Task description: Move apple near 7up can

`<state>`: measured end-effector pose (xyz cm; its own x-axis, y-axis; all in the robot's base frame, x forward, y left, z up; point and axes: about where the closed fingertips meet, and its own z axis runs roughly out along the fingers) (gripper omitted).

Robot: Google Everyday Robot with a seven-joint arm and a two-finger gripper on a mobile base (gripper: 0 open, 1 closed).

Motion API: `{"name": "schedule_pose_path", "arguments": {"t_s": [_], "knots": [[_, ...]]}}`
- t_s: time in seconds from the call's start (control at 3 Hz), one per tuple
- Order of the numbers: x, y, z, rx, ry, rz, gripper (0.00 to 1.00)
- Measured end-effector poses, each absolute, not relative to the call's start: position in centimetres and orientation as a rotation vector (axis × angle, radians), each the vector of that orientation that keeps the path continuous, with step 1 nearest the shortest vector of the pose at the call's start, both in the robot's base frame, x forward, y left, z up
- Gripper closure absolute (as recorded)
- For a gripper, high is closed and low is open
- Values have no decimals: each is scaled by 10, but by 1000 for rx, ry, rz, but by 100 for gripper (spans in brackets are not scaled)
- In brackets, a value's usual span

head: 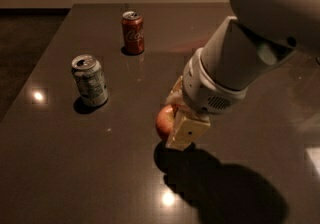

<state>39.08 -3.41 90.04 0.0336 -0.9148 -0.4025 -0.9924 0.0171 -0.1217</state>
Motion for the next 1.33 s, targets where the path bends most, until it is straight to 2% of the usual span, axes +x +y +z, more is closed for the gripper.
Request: {"name": "schedule_pose_path", "arguments": {"t_s": [0.67, 1.33], "knots": [[452, 21, 895, -1798, 2002, 263, 100], [484, 54, 884, -1713, 2004, 271, 100]]}}
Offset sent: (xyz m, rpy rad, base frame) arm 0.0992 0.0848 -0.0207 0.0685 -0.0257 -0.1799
